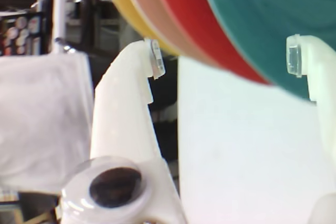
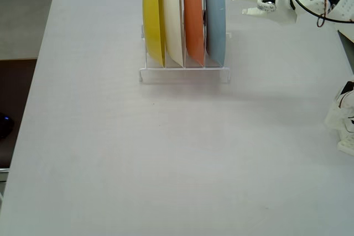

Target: Please take one of the plates.

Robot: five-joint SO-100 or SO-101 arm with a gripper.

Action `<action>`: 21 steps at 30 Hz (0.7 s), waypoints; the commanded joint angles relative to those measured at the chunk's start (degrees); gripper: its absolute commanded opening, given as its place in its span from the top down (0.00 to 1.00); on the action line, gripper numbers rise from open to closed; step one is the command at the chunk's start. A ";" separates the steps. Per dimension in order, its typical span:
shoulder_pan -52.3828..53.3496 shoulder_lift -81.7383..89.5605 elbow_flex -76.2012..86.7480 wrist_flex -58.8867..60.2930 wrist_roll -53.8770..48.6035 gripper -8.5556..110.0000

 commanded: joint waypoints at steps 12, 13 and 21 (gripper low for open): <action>4.66 -11.87 -16.44 0.97 -5.01 0.67; 4.66 -12.83 -17.75 0.88 -5.36 0.67; 3.96 -18.98 -24.70 0.26 -6.68 0.68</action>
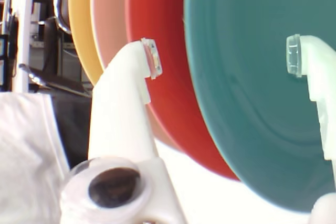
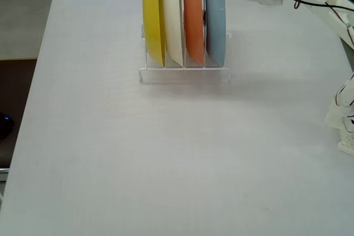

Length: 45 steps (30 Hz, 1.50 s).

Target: Please take one of the plates.

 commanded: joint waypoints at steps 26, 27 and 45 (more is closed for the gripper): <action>-1.49 -7.56 -18.46 3.52 2.37 0.93; -1.32 -7.56 -20.39 4.48 3.16 0.93; 3.16 5.62 -43.33 17.67 15.82 0.93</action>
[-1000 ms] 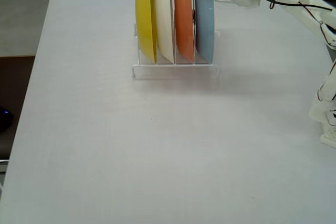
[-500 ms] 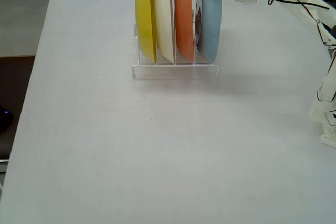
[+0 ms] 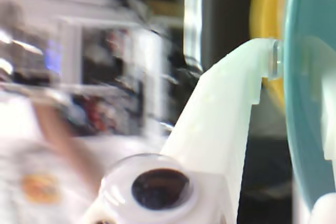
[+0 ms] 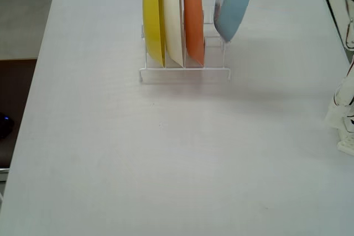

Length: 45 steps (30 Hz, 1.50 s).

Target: Please take one of the plates.

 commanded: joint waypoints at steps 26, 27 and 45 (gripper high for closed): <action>-13.54 21.01 -4.04 -14.94 14.77 0.93; -14.41 21.01 -4.04 -15.64 15.91 0.93; -44.82 20.04 18.90 -42.71 24.96 0.93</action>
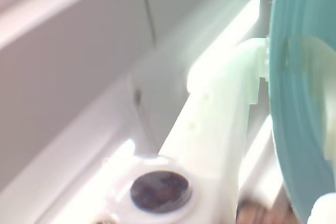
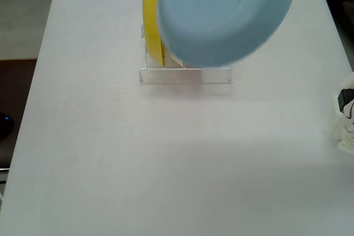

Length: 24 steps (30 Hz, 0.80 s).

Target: Please take one of the plates.

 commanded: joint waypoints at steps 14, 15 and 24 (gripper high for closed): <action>-9.32 -9.49 6.86 -28.92 -1.93 0.93; -9.67 -9.84 7.03 -29.88 -2.46 0.93; -8.88 -14.77 8.26 -40.78 -3.78 0.93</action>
